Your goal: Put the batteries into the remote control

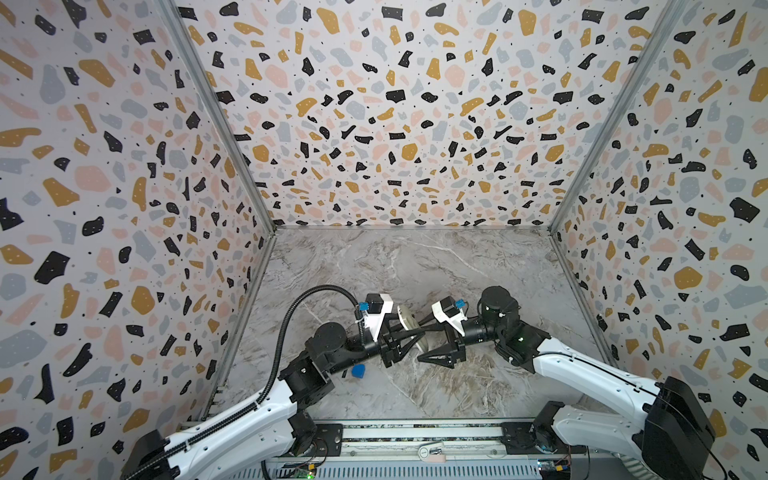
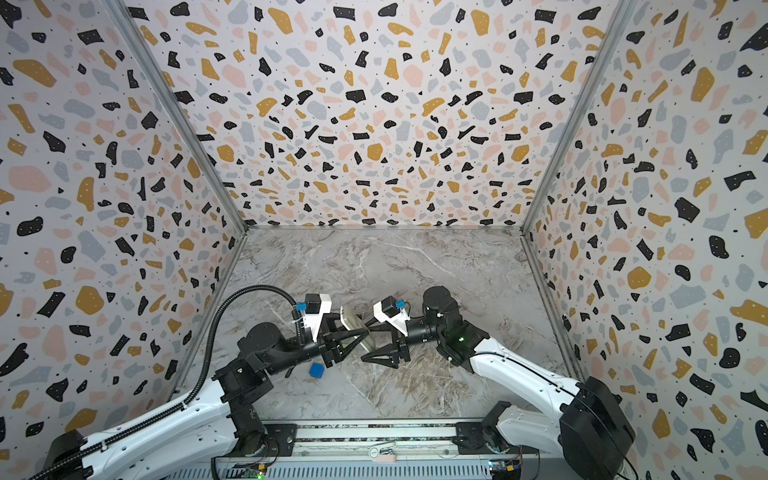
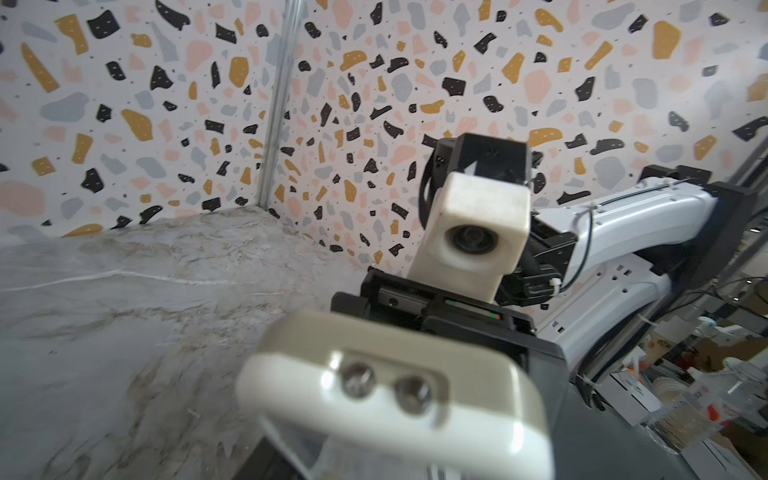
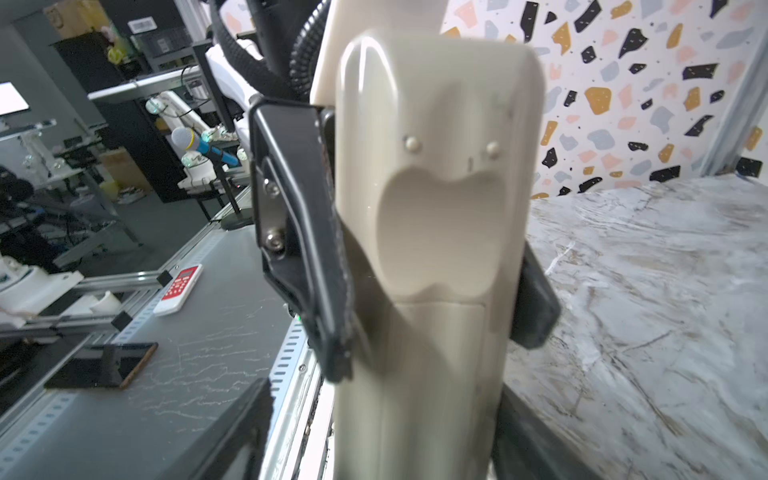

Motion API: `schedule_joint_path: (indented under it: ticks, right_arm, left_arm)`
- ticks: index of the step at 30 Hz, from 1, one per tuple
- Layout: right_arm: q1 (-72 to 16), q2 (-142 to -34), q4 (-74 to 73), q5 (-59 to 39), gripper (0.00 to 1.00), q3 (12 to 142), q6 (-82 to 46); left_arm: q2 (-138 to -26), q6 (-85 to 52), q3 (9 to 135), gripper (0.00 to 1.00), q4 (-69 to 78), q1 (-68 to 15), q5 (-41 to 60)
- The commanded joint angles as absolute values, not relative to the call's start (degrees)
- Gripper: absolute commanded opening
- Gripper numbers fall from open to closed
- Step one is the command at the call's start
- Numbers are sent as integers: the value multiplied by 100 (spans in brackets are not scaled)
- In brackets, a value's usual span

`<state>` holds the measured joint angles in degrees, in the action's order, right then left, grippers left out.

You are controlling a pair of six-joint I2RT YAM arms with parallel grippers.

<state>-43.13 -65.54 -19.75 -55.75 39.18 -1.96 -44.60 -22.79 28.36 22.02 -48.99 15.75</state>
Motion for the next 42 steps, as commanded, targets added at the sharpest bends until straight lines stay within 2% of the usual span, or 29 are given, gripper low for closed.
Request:
schedule_joint_path:
  ticks: [1, 5, 8, 9, 17, 31, 42]
  right_arm:
    - [-4315, -6356, -1896, -4975, 89, 3889, -113]
    - [-4316, -6241, -1761, -4455, 92, 3845, -3]
    - [-4316, -6173, -1643, -3981, 92, 3816, 32]
    - [-4315, -6165, -1607, -3834, 99, 3814, 49]
    - [-4329, -6382, -1478, -3068, 99, 3833, 89]
    - [-4325, -6469, -1438, -2682, 99, 3599, 176]
    - [-4320, -6367, -1493, -2505, 99, 3410, 258]
  left_arm:
    - [-4337, -2031, 3319, 7, 1328, -4905, 529]
    - [-4560, -1976, 3859, 4, 166, -4802, -153]
    - [-4819, -2201, 4147, 4, -318, -4627, -154]
    - [-4912, -2267, 4229, 4, -466, -4556, -102]
    - [-5753, -2425, 4949, 4, -2191, -3826, -94]
    - [-7118, -2033, 4806, 4, -2579, -2667, 163]
    - [-8468, -1915, 4868, 3, -2398, -2481, 268]
